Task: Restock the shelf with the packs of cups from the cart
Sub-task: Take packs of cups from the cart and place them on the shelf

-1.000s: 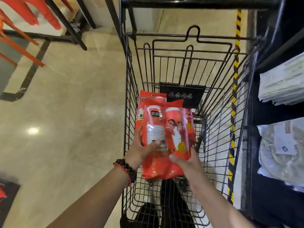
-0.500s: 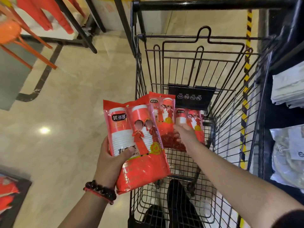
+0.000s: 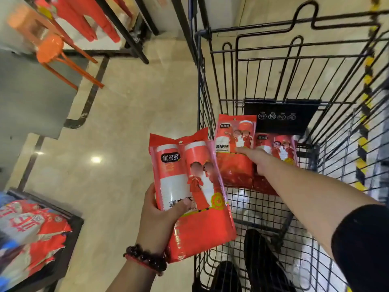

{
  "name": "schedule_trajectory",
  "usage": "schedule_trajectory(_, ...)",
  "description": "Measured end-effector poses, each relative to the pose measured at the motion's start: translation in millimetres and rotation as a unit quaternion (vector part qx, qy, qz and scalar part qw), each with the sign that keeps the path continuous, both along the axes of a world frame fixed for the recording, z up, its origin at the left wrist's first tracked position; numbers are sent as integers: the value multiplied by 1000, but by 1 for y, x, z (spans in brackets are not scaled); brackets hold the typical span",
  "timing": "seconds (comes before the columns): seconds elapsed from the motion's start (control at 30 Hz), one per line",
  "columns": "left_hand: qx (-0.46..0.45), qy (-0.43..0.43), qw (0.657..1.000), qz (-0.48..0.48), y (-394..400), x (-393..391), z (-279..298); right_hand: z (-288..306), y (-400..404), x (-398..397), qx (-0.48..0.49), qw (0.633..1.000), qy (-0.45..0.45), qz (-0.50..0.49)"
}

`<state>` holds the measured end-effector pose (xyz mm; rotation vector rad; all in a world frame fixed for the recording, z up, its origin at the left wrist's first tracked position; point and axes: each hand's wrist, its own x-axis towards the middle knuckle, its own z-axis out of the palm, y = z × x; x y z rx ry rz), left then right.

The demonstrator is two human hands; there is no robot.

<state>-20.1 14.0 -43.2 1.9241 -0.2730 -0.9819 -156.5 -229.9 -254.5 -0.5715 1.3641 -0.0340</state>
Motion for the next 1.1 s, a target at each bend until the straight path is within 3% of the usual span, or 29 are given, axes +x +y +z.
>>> schedule_trajectory(0.23, 9, 10, 1000, 5, -6, -6, -2, 35, 23, -33, -25, 995, -28, -91)
schedule_trajectory(0.37, 0, 8, 1000, -28, -15, -16, 4, 76, 45, -77, -90, 983, -38, -157)
schedule_trajectory(0.63, -34, -1, 991, -127, -17, -45, 17, 160, 133, -179, -210, 950, 70, -218)
schedule_trajectory(0.9, -94, 31, 954, -283, 25, -71, 34, 223, 284, -235, -284, 879, 95, -371)
schedule_trajectory(1.1, -97, 12, 912, -398, 59, -106, 45, 258, 390, -261, -384, 806, 202, -404)
